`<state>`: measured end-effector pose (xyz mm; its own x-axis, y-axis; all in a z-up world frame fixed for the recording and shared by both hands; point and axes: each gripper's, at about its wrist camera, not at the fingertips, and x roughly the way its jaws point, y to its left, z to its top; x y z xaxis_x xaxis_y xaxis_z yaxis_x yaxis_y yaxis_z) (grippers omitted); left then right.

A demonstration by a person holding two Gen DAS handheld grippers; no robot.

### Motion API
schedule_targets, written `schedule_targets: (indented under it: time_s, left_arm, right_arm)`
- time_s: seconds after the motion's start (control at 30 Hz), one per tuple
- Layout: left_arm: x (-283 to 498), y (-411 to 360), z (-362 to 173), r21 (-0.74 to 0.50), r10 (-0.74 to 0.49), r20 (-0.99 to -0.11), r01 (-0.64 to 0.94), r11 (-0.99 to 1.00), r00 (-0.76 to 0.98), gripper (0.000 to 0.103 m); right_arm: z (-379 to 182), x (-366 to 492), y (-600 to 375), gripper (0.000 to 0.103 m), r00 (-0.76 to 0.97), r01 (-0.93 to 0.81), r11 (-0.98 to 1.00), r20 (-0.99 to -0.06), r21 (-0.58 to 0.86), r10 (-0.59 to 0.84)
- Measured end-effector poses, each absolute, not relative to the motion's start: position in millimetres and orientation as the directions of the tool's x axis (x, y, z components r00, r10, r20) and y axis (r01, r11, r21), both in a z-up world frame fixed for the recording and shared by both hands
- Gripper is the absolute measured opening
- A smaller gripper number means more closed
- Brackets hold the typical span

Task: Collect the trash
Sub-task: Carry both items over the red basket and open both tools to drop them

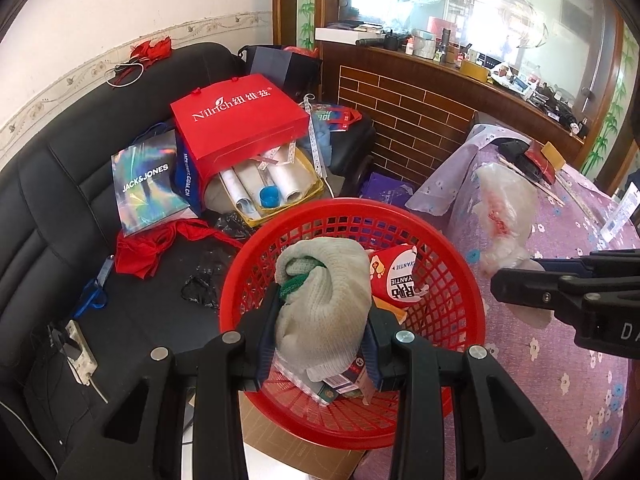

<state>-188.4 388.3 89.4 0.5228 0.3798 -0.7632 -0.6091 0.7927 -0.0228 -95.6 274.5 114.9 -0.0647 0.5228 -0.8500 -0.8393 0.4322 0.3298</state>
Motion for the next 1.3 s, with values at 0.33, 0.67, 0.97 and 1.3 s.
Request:
schedule_targets:
  time_s: [0.33, 0.67, 0.97, 1.3]
  left_arm:
    - [-186.2, 390.2, 85.8, -0.021, 0.376, -0.767, -0.606, 0.795, 0.520, 0.035]
    - [-185.1, 392.6, 83.1, -0.018, 0.373, -0.769, -0.601, 0.799, 0.519, 0.035]
    - [-183.8, 393.5, 80.9, -0.014, 0.377, -0.769, -0.602, 0.798, 0.517, 0.035]
    - [-182.3, 391.7, 76.4, -0.019, 0.373, -0.767, -0.600, 0.800, 0.523, 0.060]
  right_arm:
    - [108.5, -93.2, 283.3, 0.031, -0.077, -0.843, 0.426, -0.857, 0.329, 0.510]
    - [101.9, -92.5, 290.0, 0.031, -0.085, -0.844, 0.425, -0.863, 0.328, 0.497]
    - [98.2, -93.8, 298.3, 0.032, -0.095, -0.849, 0.416, -0.870, 0.325, 0.484]
    - [99.4, -88.9, 299.1, 0.046, -0.077, -0.850, 0.425, -0.871, 0.311, 0.484]
